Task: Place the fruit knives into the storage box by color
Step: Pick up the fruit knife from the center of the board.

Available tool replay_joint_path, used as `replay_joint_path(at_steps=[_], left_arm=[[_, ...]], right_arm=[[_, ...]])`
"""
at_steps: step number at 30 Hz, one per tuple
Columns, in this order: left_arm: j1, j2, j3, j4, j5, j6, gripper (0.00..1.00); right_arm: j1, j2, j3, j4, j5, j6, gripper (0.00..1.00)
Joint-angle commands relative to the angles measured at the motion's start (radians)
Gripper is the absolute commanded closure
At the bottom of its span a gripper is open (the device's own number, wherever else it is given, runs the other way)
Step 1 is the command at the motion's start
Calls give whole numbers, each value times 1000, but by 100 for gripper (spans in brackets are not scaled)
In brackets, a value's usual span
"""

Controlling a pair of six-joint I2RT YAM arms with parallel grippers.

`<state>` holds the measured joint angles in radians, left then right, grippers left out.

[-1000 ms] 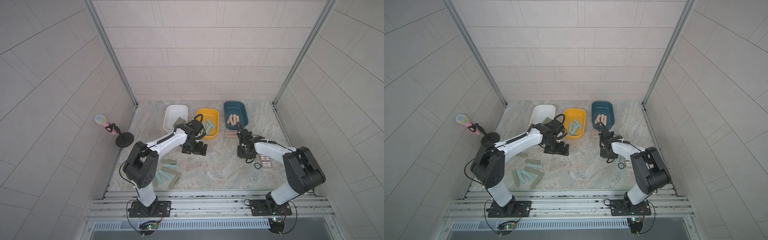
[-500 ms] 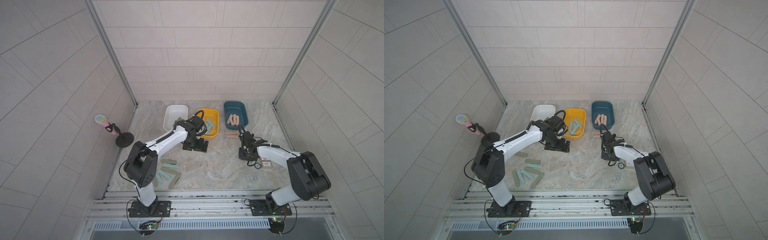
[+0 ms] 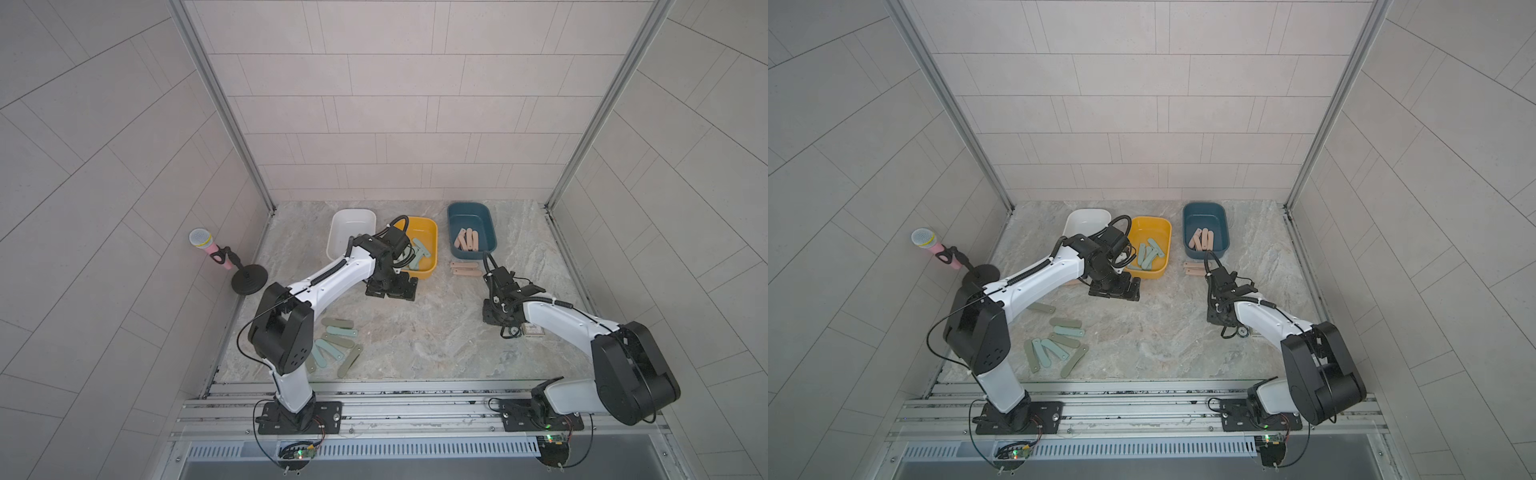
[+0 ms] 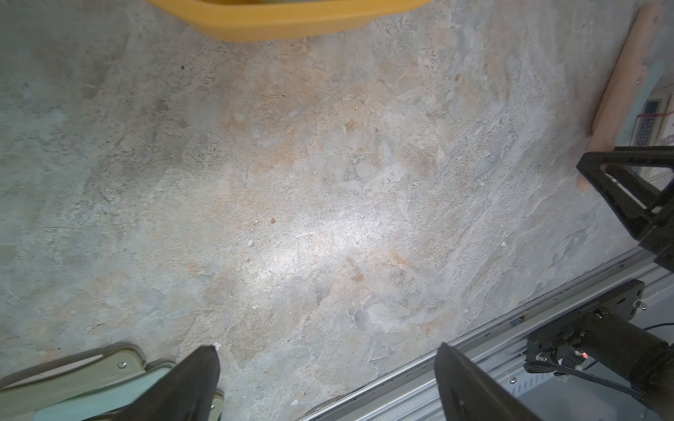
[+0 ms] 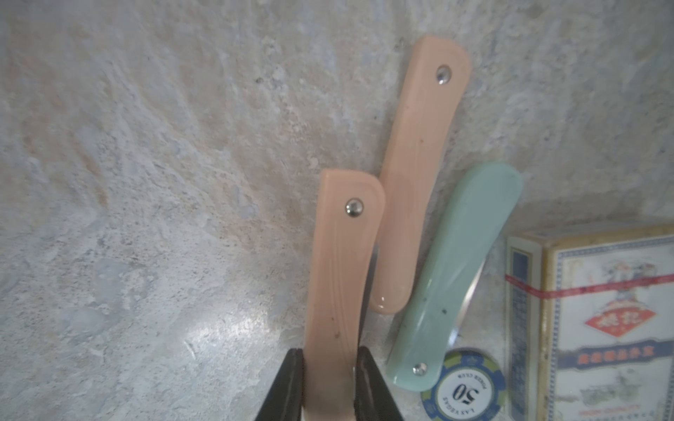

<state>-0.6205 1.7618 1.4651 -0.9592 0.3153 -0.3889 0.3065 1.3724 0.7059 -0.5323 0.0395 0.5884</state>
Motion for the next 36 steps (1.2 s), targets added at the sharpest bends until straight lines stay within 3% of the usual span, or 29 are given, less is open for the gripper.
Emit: replay_joint_path(at_steps=[1,27,36], left_arm=[[2,8,26,-32,4,-7,0],[54,33,63,9,26,-1,0],[62,70,134,16,49,-19,0]], right_arm=[[-1,-25,-13,-38,33,9,78],[58,-68,138,-149,43,9,78],[48,-6,343,-144,60,-41,78]])
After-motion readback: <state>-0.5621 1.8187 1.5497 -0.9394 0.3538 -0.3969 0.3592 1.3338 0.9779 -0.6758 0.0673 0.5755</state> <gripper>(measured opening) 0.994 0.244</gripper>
